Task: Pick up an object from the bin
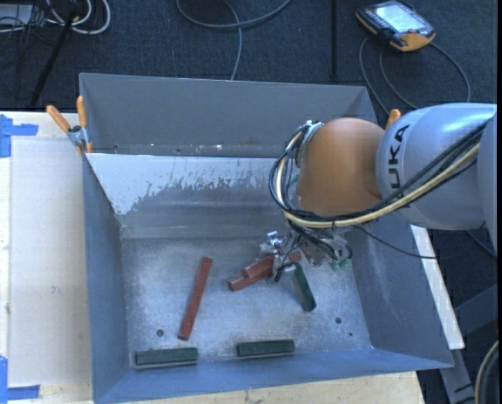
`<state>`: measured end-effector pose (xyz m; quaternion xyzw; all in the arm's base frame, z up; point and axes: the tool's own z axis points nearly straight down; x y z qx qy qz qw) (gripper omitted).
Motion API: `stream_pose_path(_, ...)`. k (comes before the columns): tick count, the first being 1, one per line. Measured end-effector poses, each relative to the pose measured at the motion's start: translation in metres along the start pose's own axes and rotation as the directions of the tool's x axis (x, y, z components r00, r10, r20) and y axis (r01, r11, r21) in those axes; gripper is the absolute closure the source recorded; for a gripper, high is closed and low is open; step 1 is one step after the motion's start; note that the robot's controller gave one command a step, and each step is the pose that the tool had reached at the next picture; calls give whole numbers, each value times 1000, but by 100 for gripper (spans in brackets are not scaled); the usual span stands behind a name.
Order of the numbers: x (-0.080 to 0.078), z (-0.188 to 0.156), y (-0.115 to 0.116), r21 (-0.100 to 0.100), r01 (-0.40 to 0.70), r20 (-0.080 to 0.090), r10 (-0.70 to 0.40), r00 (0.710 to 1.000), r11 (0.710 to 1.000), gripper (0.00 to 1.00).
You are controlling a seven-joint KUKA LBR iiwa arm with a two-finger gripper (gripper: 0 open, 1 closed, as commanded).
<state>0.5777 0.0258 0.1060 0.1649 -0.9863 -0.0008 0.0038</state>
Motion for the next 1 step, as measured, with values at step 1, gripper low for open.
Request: stream_pose_path(1,-2,-17,0,3,0,8,0,1000,1000,100)
